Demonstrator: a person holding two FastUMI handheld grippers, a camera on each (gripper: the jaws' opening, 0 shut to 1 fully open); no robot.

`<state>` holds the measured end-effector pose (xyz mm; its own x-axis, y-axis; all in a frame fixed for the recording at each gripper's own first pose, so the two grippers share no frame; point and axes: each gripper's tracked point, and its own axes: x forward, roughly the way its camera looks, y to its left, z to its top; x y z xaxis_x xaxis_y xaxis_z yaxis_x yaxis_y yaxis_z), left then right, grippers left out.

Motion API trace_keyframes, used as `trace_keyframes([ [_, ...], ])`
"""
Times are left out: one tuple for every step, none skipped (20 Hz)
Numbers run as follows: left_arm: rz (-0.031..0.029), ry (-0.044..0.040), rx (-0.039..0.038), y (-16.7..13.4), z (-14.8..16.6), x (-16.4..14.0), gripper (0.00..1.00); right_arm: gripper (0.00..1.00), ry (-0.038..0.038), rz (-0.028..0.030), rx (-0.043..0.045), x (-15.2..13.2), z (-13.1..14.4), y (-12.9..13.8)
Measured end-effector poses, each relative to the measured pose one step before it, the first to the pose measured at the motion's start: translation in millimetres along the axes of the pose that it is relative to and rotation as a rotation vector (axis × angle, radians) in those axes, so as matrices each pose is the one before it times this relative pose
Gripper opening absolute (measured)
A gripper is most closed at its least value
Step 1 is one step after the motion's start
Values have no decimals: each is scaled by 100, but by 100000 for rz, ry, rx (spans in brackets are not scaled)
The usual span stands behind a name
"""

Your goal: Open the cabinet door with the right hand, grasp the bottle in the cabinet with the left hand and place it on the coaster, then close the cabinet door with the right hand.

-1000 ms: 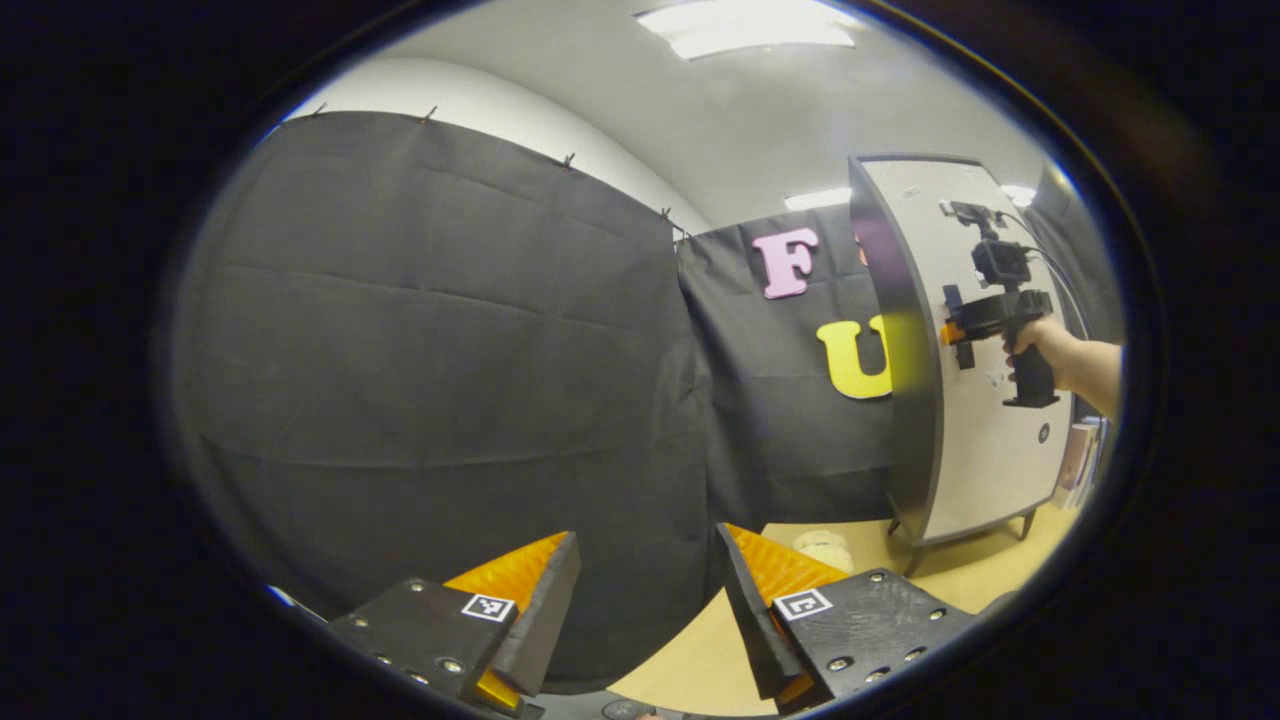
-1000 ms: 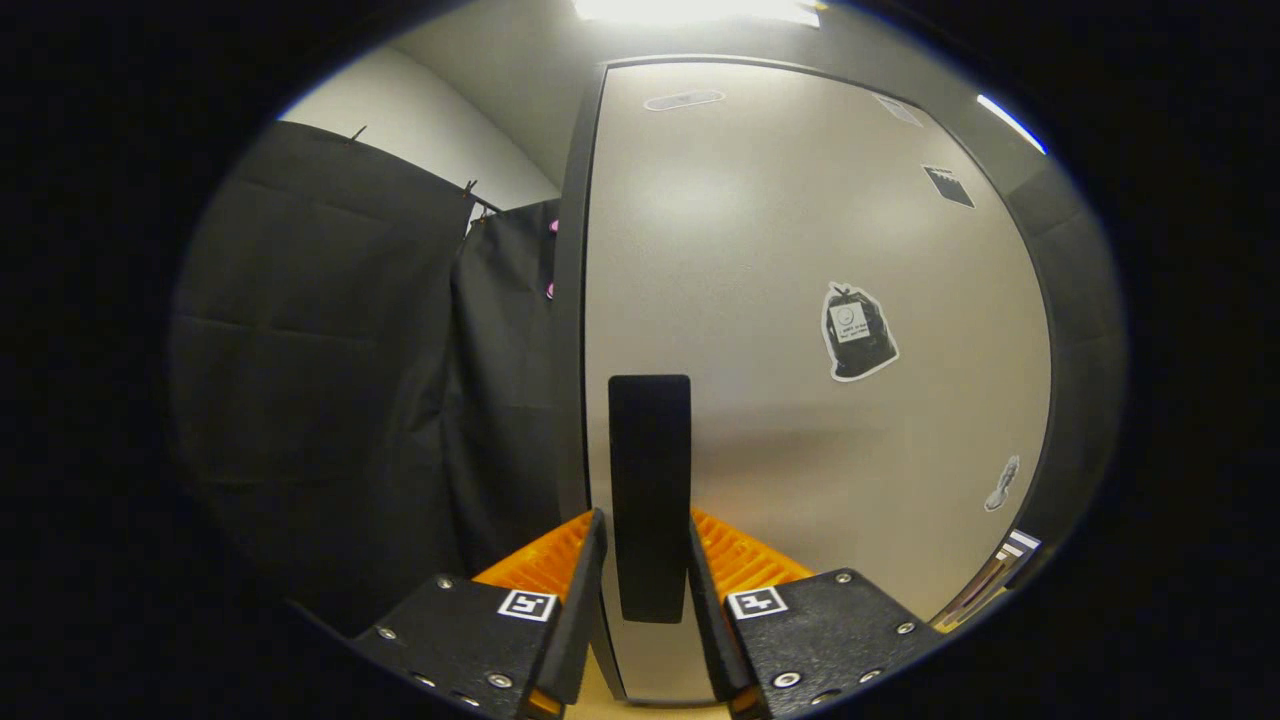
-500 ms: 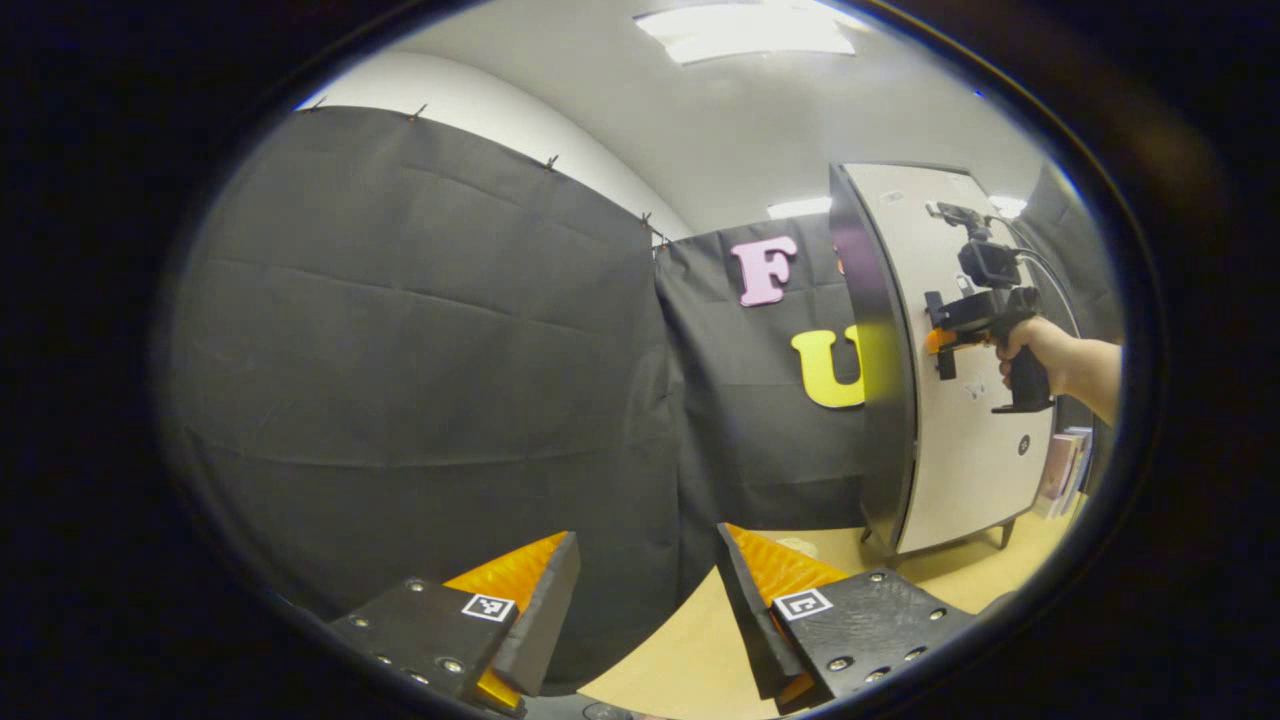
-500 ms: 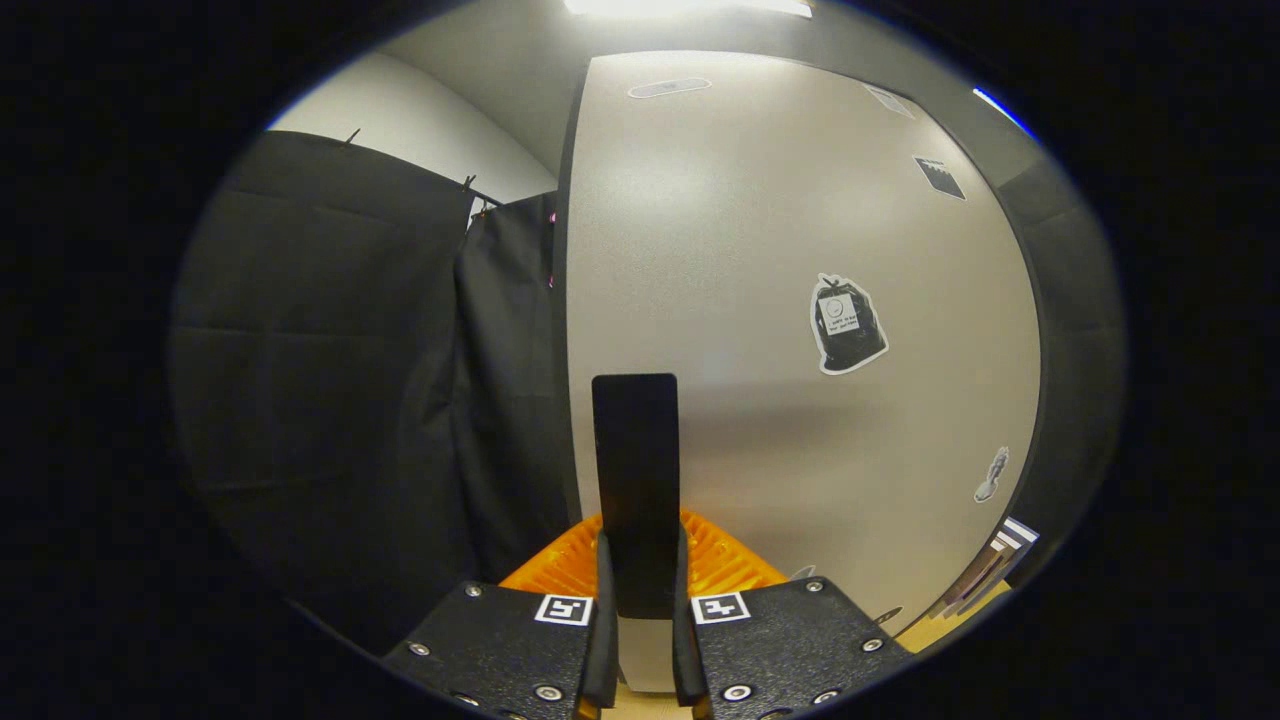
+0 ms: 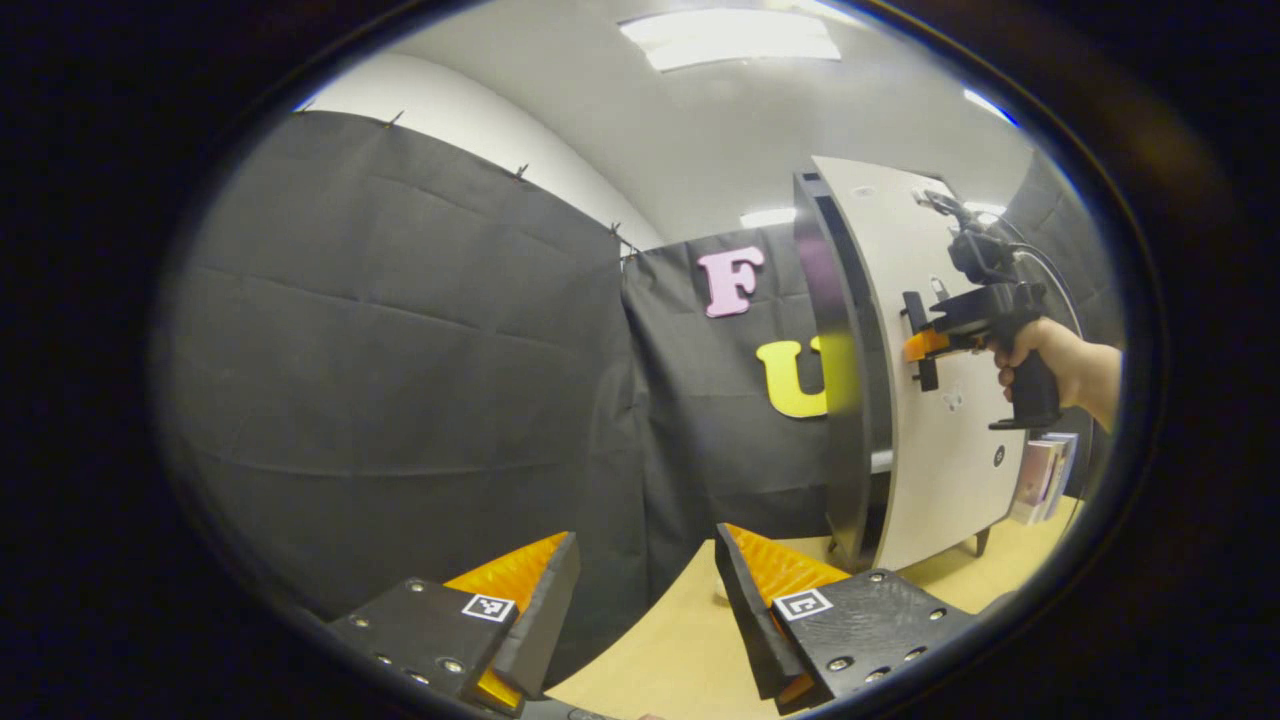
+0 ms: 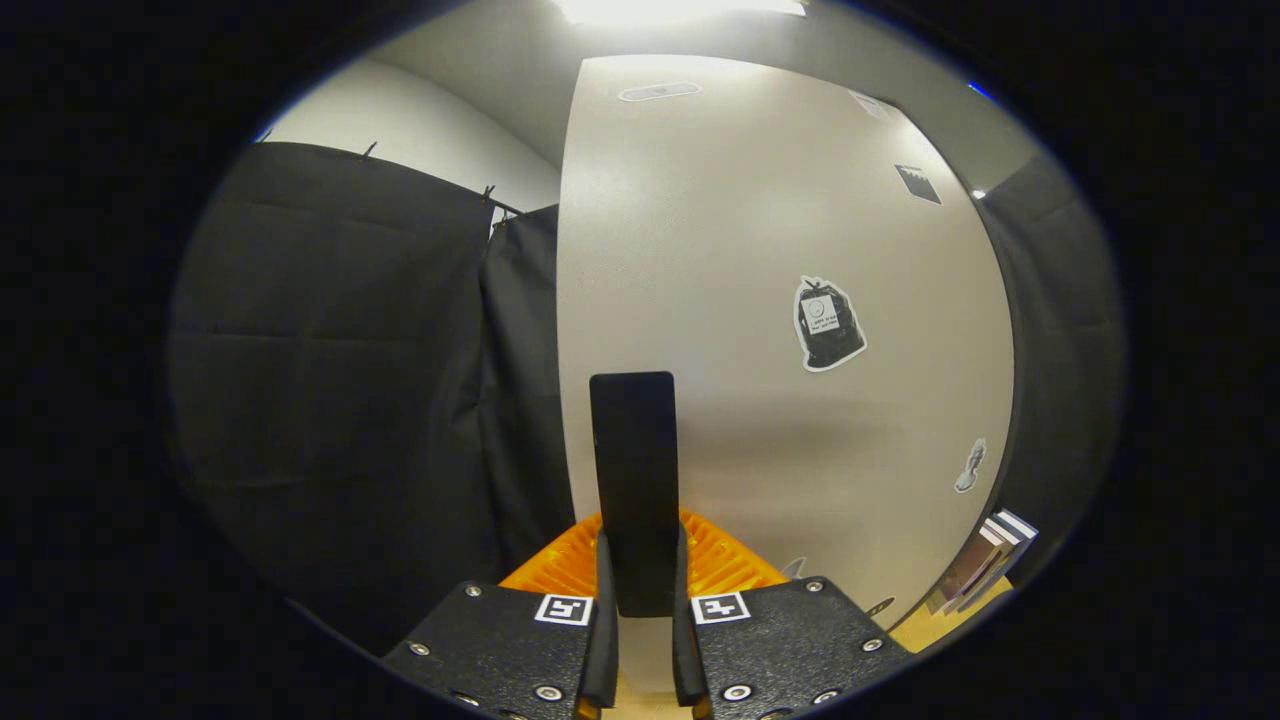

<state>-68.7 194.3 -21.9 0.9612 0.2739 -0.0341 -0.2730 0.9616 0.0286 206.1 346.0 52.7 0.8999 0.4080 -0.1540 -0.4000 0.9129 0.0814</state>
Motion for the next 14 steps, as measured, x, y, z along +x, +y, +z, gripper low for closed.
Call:
trace_keyframes([
  [-774, -460, 115, -622, 246, 72, 82, 22, 2, 498, -175, -306, 32, 14],
  [-831, -489, 126, -543, 109, -128, 82, 22, 54, 580, -18, -262, -36, -32],
  [-678, -532, 24, -525, 203, 57, 82, 22, 228, 576, 203, -277, 27, -28],
  [-696, -364, -83, -543, 177, -25, 82, 22, 0, 704, 136, -302, 36, 26],
  [-660, -94, -134, -426, 55, -60, 78, 20, -57, 758, -21, -438, 9, 16],
  [-582, -126, -134, -406, 35, -125, 78, 22, -235, 569, -42, -182, 9, -114],
  [-618, -5, -142, -455, 159, -46, 82, 22, -232, 540, -85, -371, 38, -63],
  [-730, -30, -160, -477, 88, 143, 82, 22, -131, 459, -67, -49, -37, -53],
  [-727, -14, -117, -267, 73, 120, 82, 22, -42, 409, 63, -83, -10, -53],
  [-826, -17, -33, -441, -92, 107, 82, 22, 81, 475, 94, -255, -39, -140],
  [-839, -21, 9, -654, 106, 121, 82, 22, 150, 572, -39, -301, 2, -45],
  [-840, -20, 42, -803, 118, -124, 78, 22, 62, 894, 118, -470, 90, -46],
  [-902, -58, -13, -658, 149, 56, 78, 22, 64, 800, 222, -237, 50, -18],
  [-886, -92, 29, -647, 8, 53, 82, 22, -7, 843, 214, -166, -34, -2],
])
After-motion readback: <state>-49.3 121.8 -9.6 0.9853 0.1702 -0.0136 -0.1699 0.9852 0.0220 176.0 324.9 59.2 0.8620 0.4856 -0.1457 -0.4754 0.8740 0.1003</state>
